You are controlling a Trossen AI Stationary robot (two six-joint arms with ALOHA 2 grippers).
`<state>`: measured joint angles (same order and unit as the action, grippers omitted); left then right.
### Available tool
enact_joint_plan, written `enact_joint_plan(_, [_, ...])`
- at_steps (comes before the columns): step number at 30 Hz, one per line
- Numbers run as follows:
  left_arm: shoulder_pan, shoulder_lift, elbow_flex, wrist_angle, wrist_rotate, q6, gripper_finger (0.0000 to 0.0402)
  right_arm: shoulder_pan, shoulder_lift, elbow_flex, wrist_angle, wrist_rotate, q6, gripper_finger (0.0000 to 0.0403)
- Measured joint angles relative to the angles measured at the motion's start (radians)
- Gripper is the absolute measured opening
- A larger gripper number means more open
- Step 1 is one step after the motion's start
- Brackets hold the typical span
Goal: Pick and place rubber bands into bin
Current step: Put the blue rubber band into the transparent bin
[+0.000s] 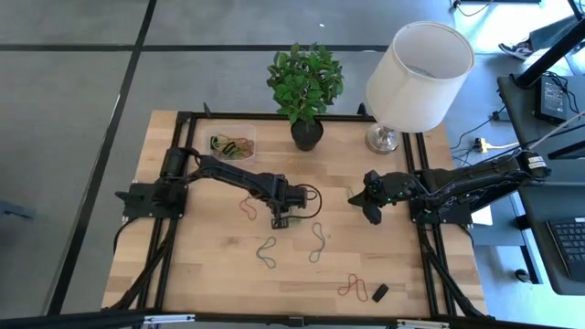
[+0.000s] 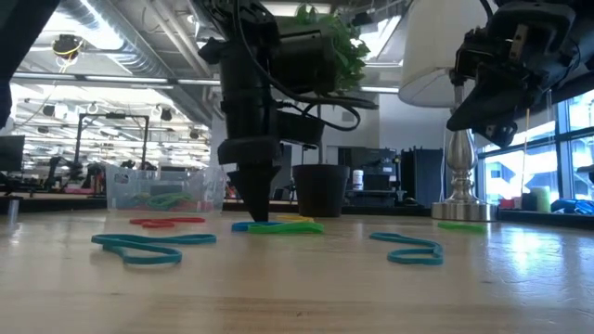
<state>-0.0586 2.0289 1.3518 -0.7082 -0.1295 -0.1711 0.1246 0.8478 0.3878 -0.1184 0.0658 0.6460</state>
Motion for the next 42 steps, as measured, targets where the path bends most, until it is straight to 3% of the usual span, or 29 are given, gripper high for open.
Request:
enact_joint_plan(11, [0.000,-0.058,0.028,-0.009,-0.086,-0.029,0.0014,0.000,0.000,0.000,-0.007,0.000,-0.001,0.0004])
enact_joint_plan(19, [-0.007,-0.070,0.028,-0.010,0.019,-0.002,0.0060,0.000,0.000,0.001,-0.012,0.001,-0.004,0.0004])
enact_joint_plan(30, [-0.017,-0.031,0.028,0.001,-0.041,-0.012,0.0115,0.000,0.000,0.001,-0.012,0.001,-0.026,0.0004])
enact_joint_plan(37, [-0.011,0.007,0.027,-0.007,-0.018,-0.036,0.0098,0.000,0.001,0.001,-0.005,0.001,-0.025,0.0004])
enact_joint_plan(42, [-0.011,0.014,0.029,-0.012,-0.011,-0.025,0.0024,0.000,0.001,0.001,-0.004,0.001,-0.022,0.0004])
